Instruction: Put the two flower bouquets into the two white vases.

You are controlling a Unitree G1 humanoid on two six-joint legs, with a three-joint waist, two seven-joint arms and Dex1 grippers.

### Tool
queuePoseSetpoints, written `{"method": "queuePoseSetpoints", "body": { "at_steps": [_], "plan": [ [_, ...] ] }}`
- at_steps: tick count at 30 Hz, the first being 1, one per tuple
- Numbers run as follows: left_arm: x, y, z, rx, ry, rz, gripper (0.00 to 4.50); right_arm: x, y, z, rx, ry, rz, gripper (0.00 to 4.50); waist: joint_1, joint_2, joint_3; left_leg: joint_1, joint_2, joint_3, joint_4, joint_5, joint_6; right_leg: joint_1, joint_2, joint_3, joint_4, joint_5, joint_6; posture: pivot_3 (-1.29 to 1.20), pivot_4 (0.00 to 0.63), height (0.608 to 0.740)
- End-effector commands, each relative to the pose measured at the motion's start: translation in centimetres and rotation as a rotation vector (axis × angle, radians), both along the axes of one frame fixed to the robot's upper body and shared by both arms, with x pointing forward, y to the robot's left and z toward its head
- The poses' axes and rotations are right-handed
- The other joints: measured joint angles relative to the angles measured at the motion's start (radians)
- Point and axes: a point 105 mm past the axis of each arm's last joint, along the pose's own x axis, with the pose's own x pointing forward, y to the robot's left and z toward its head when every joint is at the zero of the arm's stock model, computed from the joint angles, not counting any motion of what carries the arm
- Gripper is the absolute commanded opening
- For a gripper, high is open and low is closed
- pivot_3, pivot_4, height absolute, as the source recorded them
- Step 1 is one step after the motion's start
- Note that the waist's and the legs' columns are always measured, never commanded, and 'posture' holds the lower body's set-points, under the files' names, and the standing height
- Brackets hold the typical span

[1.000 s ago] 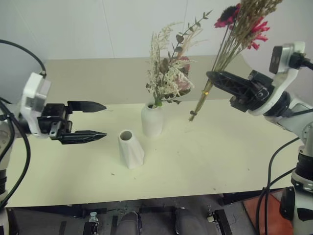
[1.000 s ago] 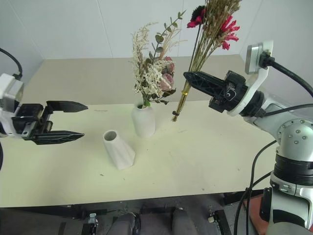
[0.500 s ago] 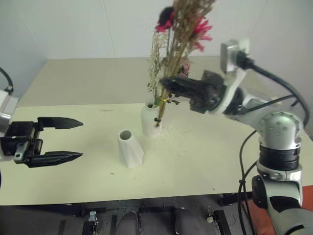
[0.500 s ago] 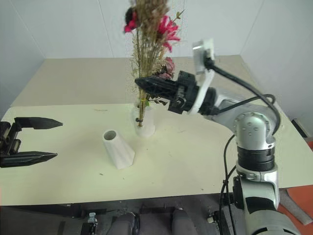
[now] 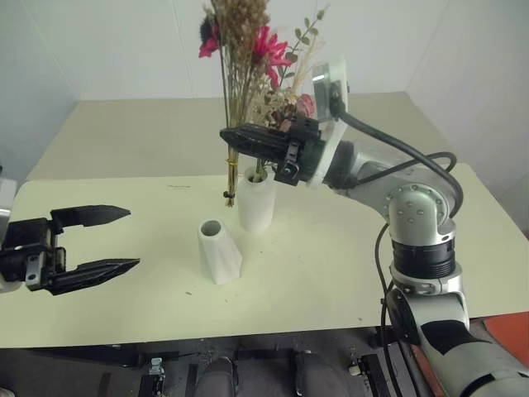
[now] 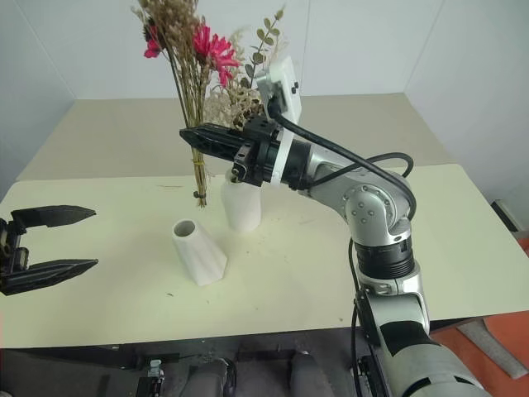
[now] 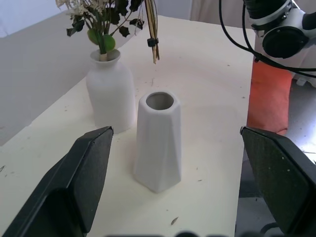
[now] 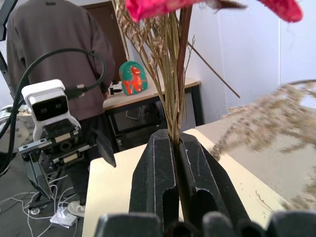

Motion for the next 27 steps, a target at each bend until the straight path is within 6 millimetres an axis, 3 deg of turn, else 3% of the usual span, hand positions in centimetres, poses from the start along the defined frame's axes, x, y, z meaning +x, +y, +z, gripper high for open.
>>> {"method": "queuePoseSetpoints", "body": {
  "at_steps": [1,17,27],
  "plan": [
    [-0.5,-0.1,0.8,0.002,-0.046,0.016,4.50,-0.4,0.5,0.6,0.011,-0.035,0.016,0.02,0.000,0.000,0.000,0.000,0.000,0.000,0.000,0.000,0.000,0.000,0.000,0.000,0.000,0.000,0.000,0.00,0.150,0.740],
    [-0.4,-0.3,0.6,0.000,-0.038,0.011,4.50,-1.5,2.4,-1.7,-0.025,0.022,0.128,0.02,-0.002,0.000,0.000,0.000,0.000,0.000,0.000,0.000,0.000,0.000,0.001,0.000,0.000,0.000,-0.001,0.00,0.150,0.740],
    [-0.6,-0.6,0.5,-0.011,-0.044,0.015,4.50,-0.9,3.2,-2.9,-0.042,0.005,0.106,0.02,-0.003,0.000,0.000,0.000,0.000,0.000,0.000,0.000,0.000,0.000,0.001,0.000,0.000,0.000,-0.001,0.00,0.150,0.740]
  ]
}}
